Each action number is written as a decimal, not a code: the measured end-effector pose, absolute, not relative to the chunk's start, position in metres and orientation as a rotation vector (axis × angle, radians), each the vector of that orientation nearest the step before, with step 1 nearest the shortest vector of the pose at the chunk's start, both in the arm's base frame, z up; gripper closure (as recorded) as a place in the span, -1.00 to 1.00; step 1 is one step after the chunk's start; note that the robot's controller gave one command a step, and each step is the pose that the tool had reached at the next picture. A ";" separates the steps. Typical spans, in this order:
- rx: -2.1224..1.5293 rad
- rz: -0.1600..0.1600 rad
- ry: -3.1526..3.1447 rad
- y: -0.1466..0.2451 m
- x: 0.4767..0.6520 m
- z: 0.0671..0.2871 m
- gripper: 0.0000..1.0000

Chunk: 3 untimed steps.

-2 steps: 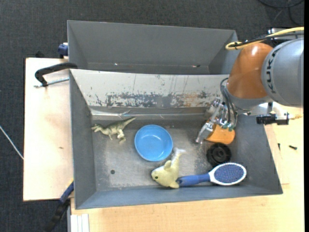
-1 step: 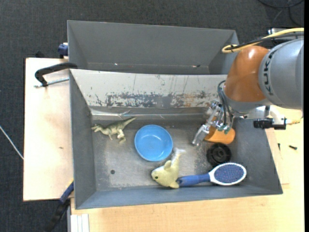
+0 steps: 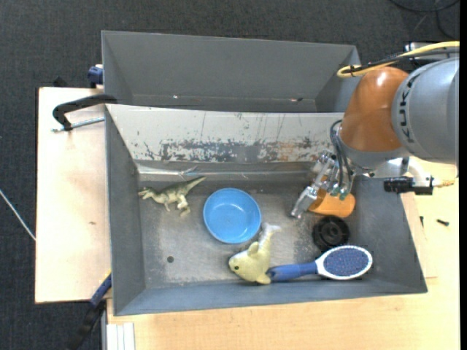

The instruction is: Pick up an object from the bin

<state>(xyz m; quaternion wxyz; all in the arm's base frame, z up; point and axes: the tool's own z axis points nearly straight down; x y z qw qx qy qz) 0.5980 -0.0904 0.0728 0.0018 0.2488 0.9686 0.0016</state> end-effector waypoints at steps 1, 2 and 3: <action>0.779 0.006 3.020 -0.092 0.602 0.076 1.00; 0.722 0.003 3.043 -0.087 0.586 0.170 1.00; 0.724 0.002 3.052 -0.086 0.584 0.165 -1.00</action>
Offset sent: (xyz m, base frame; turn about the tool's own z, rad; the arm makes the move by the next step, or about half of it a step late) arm 0.0000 0.0000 0.0000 0.0000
